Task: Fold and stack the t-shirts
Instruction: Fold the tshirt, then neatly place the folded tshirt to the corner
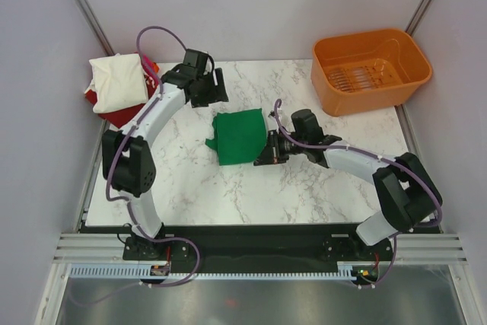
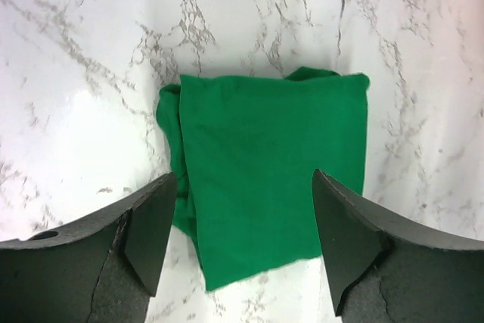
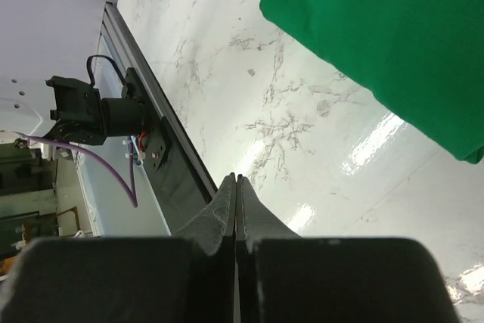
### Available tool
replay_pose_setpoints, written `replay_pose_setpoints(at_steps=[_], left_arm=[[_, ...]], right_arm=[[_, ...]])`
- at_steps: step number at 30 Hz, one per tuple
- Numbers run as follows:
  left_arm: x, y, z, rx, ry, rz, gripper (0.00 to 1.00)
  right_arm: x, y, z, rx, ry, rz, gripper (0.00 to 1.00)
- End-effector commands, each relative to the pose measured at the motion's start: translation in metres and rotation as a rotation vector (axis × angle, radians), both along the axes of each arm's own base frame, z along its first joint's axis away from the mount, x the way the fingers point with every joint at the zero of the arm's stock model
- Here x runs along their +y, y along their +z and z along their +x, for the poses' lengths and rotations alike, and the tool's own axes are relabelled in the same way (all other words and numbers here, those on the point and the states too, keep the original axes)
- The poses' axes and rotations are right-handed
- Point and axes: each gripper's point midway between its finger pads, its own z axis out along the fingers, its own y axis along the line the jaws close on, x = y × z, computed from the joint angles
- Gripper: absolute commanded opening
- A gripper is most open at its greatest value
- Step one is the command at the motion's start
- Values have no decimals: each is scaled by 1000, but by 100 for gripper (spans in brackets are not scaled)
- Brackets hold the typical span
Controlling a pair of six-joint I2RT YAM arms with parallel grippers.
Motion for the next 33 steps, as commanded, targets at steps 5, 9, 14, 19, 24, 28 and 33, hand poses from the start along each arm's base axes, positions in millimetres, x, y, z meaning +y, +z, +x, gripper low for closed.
replay_pose_setpoints(at_steps=[5,9,14,19,24,28,33], left_arm=[[28,-37,-75,136,93,92,79],[30,-69,-99,219,87,130,81],[34,-91,-110,259,78,165,85],[10,-96,-84,166,71,53,94],[4,-107,-81,165,88,12,96],[2,-124,-81,183,107,2,96],[-8,-136,-78,171,92,-55,96]], right_arm=[[-12,3,-17,-10,-5,-53,0],[-17,4,-26,-21,7,-61,0],[-24,4,-35,-27,7,-76,0],[-29,0,-42,-23,6,-85,0],[-32,-7,-44,-14,8,-106,0],[-34,-12,-46,-4,13,-120,0],[-34,-18,-50,16,23,-130,0]])
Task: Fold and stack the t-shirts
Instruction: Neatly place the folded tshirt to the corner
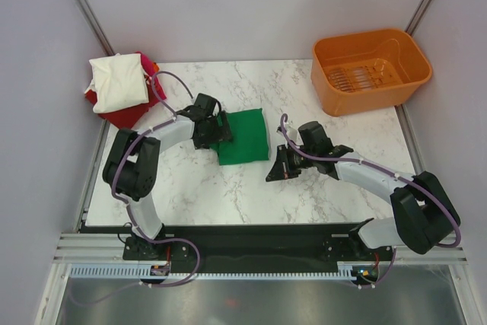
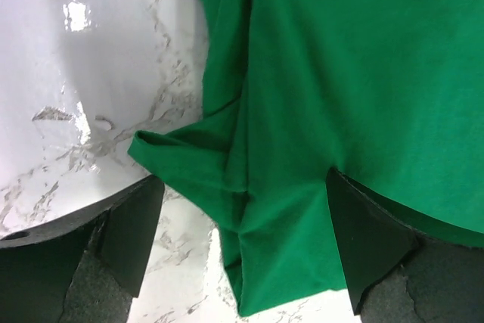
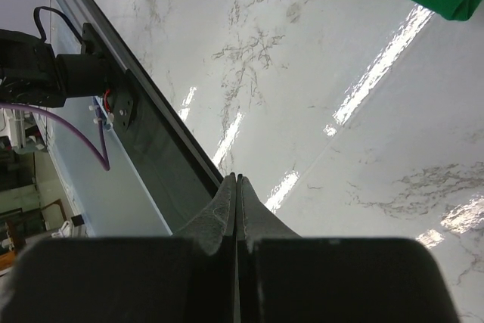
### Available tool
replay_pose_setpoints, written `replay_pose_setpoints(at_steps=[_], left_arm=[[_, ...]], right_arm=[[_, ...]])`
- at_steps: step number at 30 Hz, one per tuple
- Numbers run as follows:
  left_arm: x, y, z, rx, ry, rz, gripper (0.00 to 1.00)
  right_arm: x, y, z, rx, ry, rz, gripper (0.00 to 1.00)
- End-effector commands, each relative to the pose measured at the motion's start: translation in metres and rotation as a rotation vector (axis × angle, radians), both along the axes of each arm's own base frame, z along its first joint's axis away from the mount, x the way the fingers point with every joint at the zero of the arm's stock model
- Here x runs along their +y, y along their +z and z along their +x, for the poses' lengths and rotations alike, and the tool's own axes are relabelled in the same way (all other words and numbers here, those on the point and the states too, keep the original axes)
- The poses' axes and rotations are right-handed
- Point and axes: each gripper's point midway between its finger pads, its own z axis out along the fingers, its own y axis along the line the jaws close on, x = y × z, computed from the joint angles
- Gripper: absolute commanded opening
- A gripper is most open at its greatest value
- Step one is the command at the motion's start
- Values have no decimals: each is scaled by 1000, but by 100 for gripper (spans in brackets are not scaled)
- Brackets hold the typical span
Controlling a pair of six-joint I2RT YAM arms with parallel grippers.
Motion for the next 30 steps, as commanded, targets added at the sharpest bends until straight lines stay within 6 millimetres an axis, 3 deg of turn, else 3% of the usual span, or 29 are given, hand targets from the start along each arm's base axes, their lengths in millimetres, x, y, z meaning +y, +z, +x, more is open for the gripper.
replay_pose_setpoints(at_steps=[1,8,10,11,14,15,16,20,21,23,25,26,27,29,30], left_arm=[[-15,-16,9,-10,17,-67,96],[-35,-36,8,23,-24,-118,91],[-40,-38,8,25,-29,-134,80],[-41,-42,6,35,-27,-137,64],[-43,-44,7,29,-26,-148,39],[-43,-43,9,23,-33,-154,18],[-44,-40,12,13,-40,-162,5],[-53,-12,29,-29,-95,-250,2],[-49,5,43,-65,-93,-283,2],[-51,25,50,-79,-135,-365,2],[-31,49,79,-151,-88,-377,2],[-35,60,71,-117,-149,-440,2],[-23,77,87,-153,-135,-439,2],[-8,78,89,-112,-135,-397,2],[1,99,107,-161,-136,-395,2]], right_arm=[[0,-4,-3,-13,21,-11,0],[0,-11,-4,-2,23,-27,0],[0,-12,-3,-2,25,-29,0],[0,-12,-3,-3,25,-28,0],[0,-12,-4,0,27,-30,0],[0,-11,-4,-3,27,-28,0],[-1,-11,-4,-3,26,-27,0],[0,-4,-5,-16,28,-17,0],[0,-2,-5,-20,29,-15,0],[0,3,-3,-32,24,-6,0],[0,6,-5,-37,30,-1,0],[1,8,-5,-43,31,4,0],[1,10,-4,-47,31,6,0],[1,13,-5,-55,35,13,0],[2,14,-4,-59,34,17,0]])
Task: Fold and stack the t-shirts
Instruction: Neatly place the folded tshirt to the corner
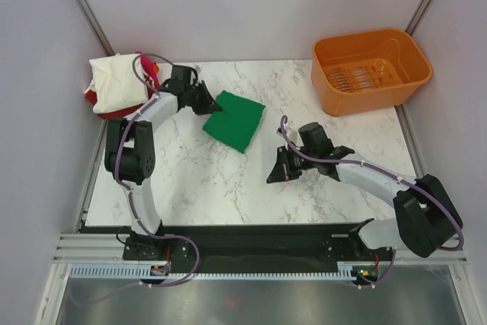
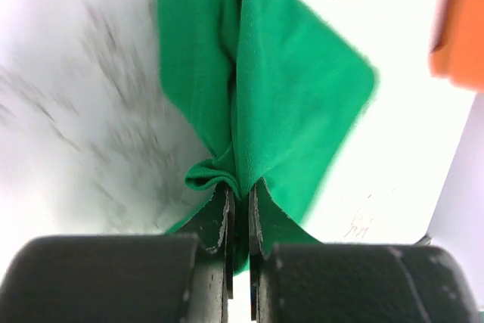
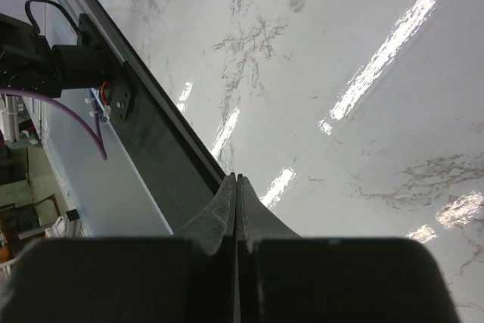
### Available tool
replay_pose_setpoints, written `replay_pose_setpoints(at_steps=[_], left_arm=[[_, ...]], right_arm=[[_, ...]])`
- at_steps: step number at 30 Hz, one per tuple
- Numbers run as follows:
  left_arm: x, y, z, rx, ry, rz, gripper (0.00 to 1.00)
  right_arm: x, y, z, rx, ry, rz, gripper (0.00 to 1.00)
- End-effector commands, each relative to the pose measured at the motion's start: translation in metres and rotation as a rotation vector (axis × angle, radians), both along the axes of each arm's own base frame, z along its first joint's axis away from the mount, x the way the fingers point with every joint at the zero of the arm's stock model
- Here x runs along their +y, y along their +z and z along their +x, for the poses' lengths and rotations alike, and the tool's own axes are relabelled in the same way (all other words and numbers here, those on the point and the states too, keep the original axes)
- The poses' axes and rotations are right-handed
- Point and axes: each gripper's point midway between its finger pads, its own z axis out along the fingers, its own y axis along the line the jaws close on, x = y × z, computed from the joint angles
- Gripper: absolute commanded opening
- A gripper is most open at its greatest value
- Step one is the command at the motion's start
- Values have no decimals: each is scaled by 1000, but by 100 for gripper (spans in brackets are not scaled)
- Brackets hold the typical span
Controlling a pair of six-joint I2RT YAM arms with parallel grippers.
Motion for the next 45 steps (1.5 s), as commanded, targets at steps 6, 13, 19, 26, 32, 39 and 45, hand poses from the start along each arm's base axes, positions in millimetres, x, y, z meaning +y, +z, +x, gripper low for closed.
replay_pose_setpoints(at_steps=[6,13,19,26,32,39,45], left_arm=[[55,74,56,-88,-39,-9,2],[85,107,81,-123,-6,-1,2],[112,140,100,-186,29,-22,2],[160,218,105,-321,100,-121,2],[230,274,82,-452,181,-130,2],[338,258,49,-406,425,-92,2],[380,201,47,-266,548,-159,2]], right_arm=[[5,19,2,-64,28,46,0],[6,22,0,-70,34,63,0],[6,23,-1,-67,34,69,0],[7,19,0,-59,36,63,0],[7,16,-1,-51,37,65,0],[9,13,-4,-32,46,69,0],[10,11,-2,-29,48,66,0]])
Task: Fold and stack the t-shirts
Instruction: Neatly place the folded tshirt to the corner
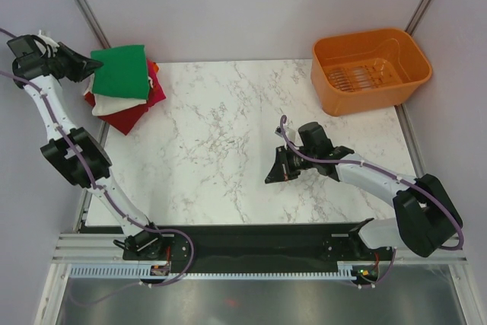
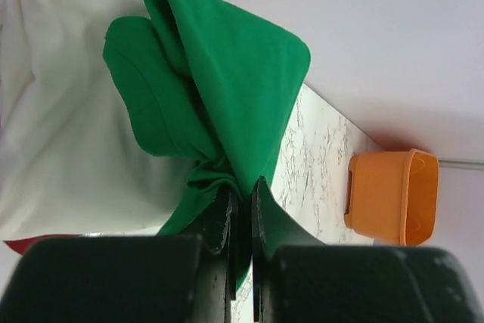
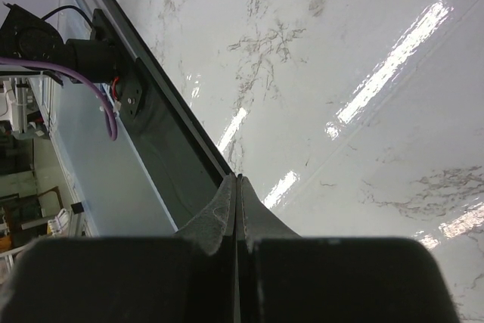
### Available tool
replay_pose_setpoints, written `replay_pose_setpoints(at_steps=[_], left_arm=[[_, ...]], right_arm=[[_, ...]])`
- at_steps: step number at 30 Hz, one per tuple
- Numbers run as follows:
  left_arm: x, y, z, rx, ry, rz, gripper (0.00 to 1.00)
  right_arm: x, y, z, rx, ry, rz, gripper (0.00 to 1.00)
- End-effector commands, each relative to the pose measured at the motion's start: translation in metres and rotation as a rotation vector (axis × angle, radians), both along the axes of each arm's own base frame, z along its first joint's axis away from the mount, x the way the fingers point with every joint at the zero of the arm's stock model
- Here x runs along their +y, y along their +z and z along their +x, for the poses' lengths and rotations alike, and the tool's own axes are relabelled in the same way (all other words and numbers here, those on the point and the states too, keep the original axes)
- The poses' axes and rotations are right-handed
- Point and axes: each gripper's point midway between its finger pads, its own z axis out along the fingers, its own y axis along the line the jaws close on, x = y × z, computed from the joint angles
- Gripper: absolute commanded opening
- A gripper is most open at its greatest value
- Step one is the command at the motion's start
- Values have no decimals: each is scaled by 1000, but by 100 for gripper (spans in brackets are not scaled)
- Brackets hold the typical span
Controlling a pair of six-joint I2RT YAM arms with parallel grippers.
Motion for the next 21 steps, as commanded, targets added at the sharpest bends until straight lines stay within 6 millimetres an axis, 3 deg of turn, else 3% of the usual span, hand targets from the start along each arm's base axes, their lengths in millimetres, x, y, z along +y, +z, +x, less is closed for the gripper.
replay_pose_setpoints(at_steps=[1,4,9,12,15,21], left_arm=[[16,-18,-3,51,75,-80,2],[43,-58,-10,170,203,-26,5],[63,-120,-8,323,269,-20,10],[61,-135,-1,339,239,-51,18],[65,-140,3,351,256,-31,33],[75,-157,-9,446,326,-10,55]], right_arm=[[5,3,0,-12,22,26,0],[4,2,-1,-14,18,23,0],[3,2,-3,-14,16,21,0],[2,2,-3,-15,15,18,0],[2,0,-3,-13,13,13,0],[2,-1,-1,-14,12,8,0]])
